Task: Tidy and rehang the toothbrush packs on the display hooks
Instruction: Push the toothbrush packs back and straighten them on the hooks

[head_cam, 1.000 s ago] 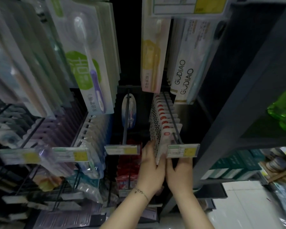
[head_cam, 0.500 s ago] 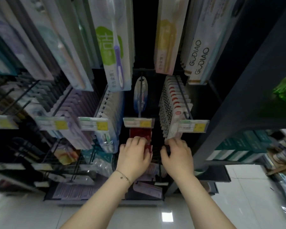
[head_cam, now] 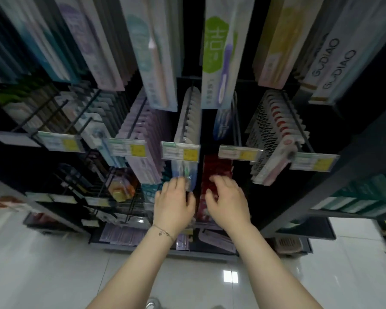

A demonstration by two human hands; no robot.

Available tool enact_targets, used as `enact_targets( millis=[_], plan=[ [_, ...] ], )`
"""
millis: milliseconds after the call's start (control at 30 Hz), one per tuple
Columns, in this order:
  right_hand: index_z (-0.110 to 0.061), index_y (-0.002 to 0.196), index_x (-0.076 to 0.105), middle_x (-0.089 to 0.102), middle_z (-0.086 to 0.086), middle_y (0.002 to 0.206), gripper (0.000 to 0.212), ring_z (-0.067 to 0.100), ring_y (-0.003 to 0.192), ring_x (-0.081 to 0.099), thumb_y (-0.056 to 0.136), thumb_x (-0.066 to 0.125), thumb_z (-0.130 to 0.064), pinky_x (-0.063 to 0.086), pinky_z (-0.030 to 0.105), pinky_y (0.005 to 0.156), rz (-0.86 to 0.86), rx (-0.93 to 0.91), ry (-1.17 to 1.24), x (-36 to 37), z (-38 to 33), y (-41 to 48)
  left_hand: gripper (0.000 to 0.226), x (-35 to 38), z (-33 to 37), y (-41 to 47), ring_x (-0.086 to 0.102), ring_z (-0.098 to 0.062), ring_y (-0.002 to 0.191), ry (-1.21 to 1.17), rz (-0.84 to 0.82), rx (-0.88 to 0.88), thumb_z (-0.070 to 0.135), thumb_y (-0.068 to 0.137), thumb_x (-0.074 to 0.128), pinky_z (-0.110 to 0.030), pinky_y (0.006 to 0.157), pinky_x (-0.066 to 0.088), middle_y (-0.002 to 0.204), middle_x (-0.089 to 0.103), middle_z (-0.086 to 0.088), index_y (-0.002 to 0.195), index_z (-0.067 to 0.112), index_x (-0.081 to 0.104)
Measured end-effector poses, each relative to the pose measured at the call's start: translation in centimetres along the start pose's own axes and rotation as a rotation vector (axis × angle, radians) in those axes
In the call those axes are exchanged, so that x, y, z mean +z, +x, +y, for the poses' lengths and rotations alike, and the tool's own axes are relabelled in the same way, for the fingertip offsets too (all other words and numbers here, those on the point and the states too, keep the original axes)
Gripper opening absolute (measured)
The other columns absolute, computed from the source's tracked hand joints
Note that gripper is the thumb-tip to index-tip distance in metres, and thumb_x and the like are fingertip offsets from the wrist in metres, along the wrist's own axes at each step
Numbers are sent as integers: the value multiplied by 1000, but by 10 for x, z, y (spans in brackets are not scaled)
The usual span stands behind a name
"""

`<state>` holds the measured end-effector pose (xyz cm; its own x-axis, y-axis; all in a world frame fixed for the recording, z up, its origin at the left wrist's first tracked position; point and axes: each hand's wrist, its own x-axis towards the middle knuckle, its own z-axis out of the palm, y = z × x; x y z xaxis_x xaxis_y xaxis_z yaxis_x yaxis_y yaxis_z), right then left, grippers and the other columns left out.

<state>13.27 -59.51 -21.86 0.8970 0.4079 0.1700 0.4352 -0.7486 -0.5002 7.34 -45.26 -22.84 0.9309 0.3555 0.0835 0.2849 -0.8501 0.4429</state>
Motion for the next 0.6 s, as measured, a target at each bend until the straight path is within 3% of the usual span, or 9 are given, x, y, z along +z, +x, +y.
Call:
enact_targets(
  millis=[67,133,233,400,500,600],
  plan=[
    [-19,148,38,48,4,145,56,23,131,45,94,53,-24,42,40,106,-31,15,113,7,-15,5,52,-6,-5,1,46,-26,131,-197,46,-4,23,95,56,-43,105,43,143,46,-9,143,12,38],
    [-21,156,17,29,3,159,69,20,144,30,95,49,-19,33,38,115,-59,-13,185,14,-30,10,73,-10,-9,5,26,-22,148,-399,23,0,13,96,58,-34,119,28,161,24,-11,156,10,16],
    [-17,156,14,14,6,164,68,20,149,18,96,45,-12,25,31,118,-99,-19,206,22,-46,17,79,-13,-16,17,4,-17,154,-447,-90,2,11,99,51,-23,119,7,167,0,-8,159,12,-1],
    [-14,145,37,39,8,148,53,26,131,46,94,46,-9,44,37,104,-19,9,254,28,-56,27,62,-21,-19,36,26,-25,147,-432,-143,71,5,96,47,-22,115,16,159,24,-11,153,12,23],
    [-12,142,44,45,9,143,50,25,131,45,92,49,-8,40,33,106,2,40,245,31,-57,29,65,-21,-22,40,27,-23,148,-449,-158,76,7,95,47,-30,122,21,160,24,-9,155,15,23],
    [-8,140,43,44,11,143,51,25,132,44,90,52,-7,39,33,108,41,60,256,32,-60,26,68,-23,-26,39,31,-22,145,-479,-161,91,7,94,48,-29,119,26,159,27,-9,156,16,22]
  ],
)
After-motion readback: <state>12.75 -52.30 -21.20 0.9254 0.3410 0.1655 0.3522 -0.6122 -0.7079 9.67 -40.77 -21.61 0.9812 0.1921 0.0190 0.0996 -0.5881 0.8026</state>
